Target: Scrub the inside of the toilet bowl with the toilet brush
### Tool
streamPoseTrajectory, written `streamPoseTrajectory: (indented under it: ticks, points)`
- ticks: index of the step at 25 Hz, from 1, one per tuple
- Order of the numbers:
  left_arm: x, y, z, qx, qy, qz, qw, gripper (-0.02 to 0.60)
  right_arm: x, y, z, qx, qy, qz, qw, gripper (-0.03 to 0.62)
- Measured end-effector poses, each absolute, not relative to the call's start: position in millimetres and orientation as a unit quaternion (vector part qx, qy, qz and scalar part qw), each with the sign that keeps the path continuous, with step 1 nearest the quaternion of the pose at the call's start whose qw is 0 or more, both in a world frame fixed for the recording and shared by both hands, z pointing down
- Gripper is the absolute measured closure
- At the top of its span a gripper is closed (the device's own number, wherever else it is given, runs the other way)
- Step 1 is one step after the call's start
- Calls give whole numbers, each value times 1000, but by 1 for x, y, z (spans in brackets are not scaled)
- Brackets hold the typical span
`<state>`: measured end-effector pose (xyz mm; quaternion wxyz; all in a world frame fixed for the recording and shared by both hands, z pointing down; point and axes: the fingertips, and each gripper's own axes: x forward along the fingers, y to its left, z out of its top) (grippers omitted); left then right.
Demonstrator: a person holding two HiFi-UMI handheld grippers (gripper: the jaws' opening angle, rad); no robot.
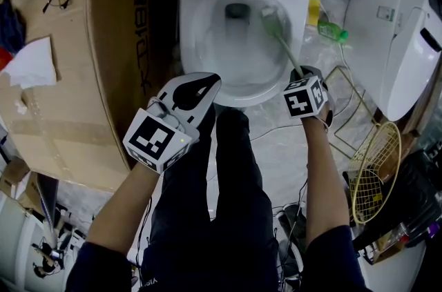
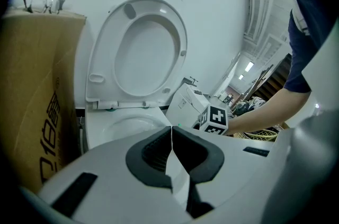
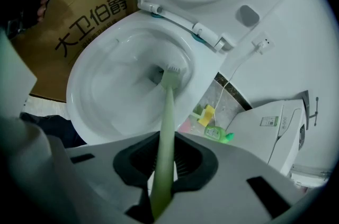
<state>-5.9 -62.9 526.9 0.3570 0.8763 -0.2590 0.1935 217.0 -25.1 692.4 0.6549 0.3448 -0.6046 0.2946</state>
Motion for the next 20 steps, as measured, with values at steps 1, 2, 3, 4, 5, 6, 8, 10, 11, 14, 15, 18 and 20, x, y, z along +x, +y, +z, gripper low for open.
streamPoseTrajectory:
  ticks: [1, 2, 3, 4, 5, 6, 8, 10, 11, 14, 15, 18, 20]
  points:
    - [-5, -62, 527, 877, -257, 193, 357, 549, 217, -21, 693, 343, -604, 297, 655, 542]
    - [-4, -61, 526, 877, -256, 193, 357, 550, 216, -17, 693, 342, -603, 299, 656, 542]
    - [-4, -61, 526, 878, -256, 193, 356, 549, 217, -14, 693, 341, -601, 302, 657, 542]
    - [-3, -60, 525, 878, -255, 194, 355, 549, 217, -9, 694, 340, -599, 305, 657, 542]
    - [-3, -60, 525, 878, -254, 194, 355, 550, 217, -5, 695, 339, -597, 308, 658, 542]
    - [-3, -59, 526, 879, -253, 194, 355, 549, 218, 0, 695, 337, -596, 311, 659, 542]
    - [-4, -57, 527, 879, -253, 195, 354, 549, 217, 11, 697, 333, -594, 317, 661, 542]
    - [-4, -55, 527, 879, -254, 197, 353, 549, 215, 24, 698, 327, -593, 322, 662, 543]
    - [-4, -54, 528, 879, -254, 197, 353, 549, 214, 30, 698, 323, -593, 324, 662, 543]
    - [-3, -50, 528, 879, -252, 198, 353, 549, 209, 51, 698, 310, -595, 329, 664, 543]
    - [-2, -49, 528, 879, -252, 198, 353, 549, 206, 58, 699, 306, -596, 332, 664, 543]
    - [-1, -45, 527, 879, -251, 198, 353, 549, 196, 76, 700, 299, -598, 341, 661, 543]
    - [-2, -44, 527, 880, -251, 198, 352, 549, 189, 85, 701, 294, -600, 345, 659, 543]
